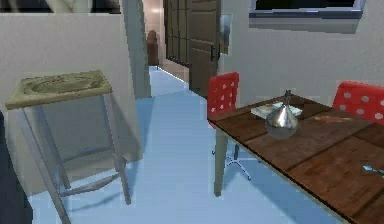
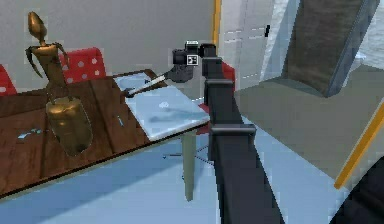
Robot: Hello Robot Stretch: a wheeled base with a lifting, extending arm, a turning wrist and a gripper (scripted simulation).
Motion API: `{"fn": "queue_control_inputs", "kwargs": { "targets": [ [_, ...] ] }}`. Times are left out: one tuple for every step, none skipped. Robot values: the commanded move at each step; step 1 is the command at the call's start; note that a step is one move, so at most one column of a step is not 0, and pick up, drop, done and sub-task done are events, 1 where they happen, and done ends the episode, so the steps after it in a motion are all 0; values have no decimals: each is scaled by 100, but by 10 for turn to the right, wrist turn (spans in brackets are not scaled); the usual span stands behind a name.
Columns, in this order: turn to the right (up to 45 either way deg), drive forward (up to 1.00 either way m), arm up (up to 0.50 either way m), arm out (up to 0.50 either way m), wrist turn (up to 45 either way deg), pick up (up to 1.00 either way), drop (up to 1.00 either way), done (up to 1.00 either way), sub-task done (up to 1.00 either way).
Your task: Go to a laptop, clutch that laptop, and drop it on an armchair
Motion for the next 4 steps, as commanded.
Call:
{"fn": "queue_control_inputs", "kwargs": {
  "targets": [
    [0, 0, -30, 0, 0, 0, 0, 0, 0],
    [0, 0, 0, 0, 0, 100, 0, 0, 0],
    [0, 0, 10, 0, 0, 0, 0, 0, 0],
    [0, 0, 22, 0, 0, 0, 0, 0, 0]
  ]
}}
